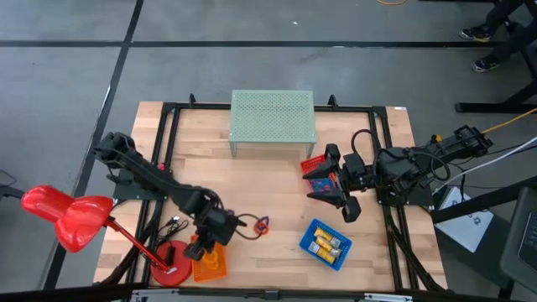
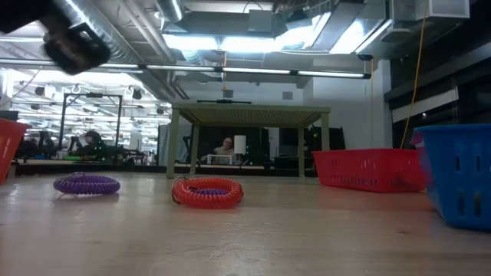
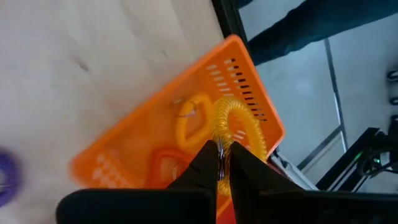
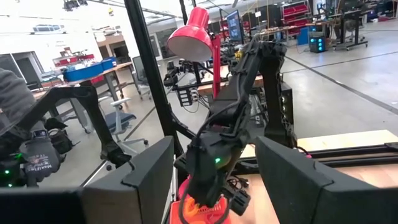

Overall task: Pick & Place Office Desk Supplies
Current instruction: Put the yellow spring rubber band into the orange basket, then put the purple spring rubber band into the orange basket

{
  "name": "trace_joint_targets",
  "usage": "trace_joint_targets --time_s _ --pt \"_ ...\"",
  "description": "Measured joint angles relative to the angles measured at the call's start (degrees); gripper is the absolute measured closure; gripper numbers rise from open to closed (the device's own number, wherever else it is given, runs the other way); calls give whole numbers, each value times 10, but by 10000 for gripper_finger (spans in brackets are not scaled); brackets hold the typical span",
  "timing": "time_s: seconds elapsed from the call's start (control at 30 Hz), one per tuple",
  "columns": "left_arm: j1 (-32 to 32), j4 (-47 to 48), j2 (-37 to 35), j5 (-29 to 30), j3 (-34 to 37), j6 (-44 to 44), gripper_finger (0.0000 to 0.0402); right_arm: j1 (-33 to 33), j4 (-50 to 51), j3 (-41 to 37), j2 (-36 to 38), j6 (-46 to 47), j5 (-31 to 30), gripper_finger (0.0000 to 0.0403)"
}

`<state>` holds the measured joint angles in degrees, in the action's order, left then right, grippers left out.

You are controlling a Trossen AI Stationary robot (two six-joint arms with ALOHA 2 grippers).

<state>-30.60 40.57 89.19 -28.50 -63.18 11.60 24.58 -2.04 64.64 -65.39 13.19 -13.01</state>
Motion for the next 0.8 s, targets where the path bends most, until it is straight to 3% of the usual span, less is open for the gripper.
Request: trace_joint_targets --time_s 0.23,0.6,0.8 --pt "-18 -57 1 3 50 58 377 0 0 0 0 1 0 174" --pt "-18 -46 -2 0 72 104 272 0 0 0 0 -1 0 174" --pt "0 -46 -18 6 72 108 240 0 0 0 0 -2 0 174"
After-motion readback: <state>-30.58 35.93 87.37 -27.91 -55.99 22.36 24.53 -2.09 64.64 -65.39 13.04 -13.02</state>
